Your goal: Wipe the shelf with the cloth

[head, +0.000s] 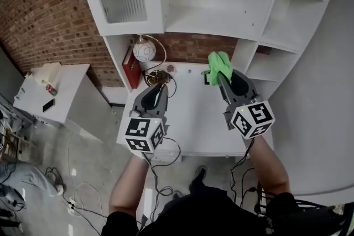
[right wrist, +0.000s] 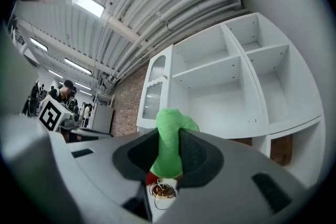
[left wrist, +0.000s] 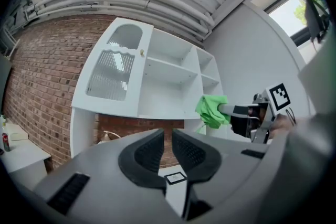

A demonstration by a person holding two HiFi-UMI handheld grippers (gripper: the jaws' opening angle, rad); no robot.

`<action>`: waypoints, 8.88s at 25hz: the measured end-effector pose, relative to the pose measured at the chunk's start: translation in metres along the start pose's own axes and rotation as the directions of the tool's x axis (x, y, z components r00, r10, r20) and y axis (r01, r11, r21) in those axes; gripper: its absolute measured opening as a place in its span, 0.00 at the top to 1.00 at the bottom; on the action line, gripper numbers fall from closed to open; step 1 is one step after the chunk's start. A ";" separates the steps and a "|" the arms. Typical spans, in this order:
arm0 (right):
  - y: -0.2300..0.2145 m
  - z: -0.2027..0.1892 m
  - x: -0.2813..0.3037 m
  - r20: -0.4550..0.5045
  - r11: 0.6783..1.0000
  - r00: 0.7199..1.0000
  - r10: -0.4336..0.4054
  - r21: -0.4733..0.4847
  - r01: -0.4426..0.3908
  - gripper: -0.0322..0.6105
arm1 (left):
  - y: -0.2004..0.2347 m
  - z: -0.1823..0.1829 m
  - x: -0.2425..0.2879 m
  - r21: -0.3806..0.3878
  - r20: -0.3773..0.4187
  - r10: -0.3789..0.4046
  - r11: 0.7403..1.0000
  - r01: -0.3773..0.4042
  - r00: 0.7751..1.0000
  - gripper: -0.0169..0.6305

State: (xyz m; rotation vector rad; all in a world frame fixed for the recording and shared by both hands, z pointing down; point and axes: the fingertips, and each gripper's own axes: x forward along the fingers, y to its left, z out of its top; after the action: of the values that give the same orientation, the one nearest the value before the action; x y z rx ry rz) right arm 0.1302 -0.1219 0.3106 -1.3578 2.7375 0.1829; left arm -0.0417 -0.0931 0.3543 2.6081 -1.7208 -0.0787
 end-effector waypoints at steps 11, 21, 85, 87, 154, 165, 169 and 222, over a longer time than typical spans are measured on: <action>-0.059 0.000 0.073 0.075 0.981 0.983 0.167 0.082 -0.173 0.80 | 0.006 0.007 0.097 0.056 -0.014 0.052 0.997 -0.052 0.999 0.90; -0.077 0.021 0.129 0.097 0.979 0.977 0.190 0.053 -0.196 0.80 | 0.040 0.002 0.137 0.060 -0.030 0.047 0.997 -0.045 0.998 0.90; -0.253 -0.062 0.306 -0.808 0.993 0.580 -0.103 -0.049 0.108 0.81 | 0.124 -0.035 0.160 0.011 -0.100 -0.086 0.996 0.088 0.991 0.90; -0.264 -0.062 0.297 -0.816 0.987 0.555 -0.160 -0.115 0.116 0.81 | 0.120 -0.037 0.165 0.005 -0.101 -0.103 0.995 0.104 0.990 0.90; -0.113 -0.024 0.371 -0.507 0.851 0.780 0.367 0.522 -0.060 0.81 | 0.168 -0.048 0.090 -0.022 -0.135 0.070 0.997 -0.073 0.988 0.90; -0.096 -0.056 0.391 -0.735 0.970 0.633 0.243 0.197 -0.143 0.81 | 0.182 -0.052 0.078 -0.019 -0.143 0.116 0.993 -0.120 0.983 0.90; -0.105 -0.060 0.382 -0.754 0.976 0.620 0.217 0.163 -0.143 0.81 | 0.177 -0.053 0.086 -0.022 -0.142 0.095 0.995 -0.099 0.985 0.90; -0.334 -0.061 0.177 -0.560 0.533 0.013 -0.828 -0.795 -0.289 0.82 | 0.080 -0.074 0.190 -0.085 -0.146 -0.259 0.965 0.248 0.955 0.90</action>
State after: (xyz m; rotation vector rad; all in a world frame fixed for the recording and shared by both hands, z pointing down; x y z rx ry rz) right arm 0.2881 -0.4699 0.3249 -3.7341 2.9331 0.7777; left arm -0.0369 -0.3004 0.4249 2.6900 -1.3063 0.0633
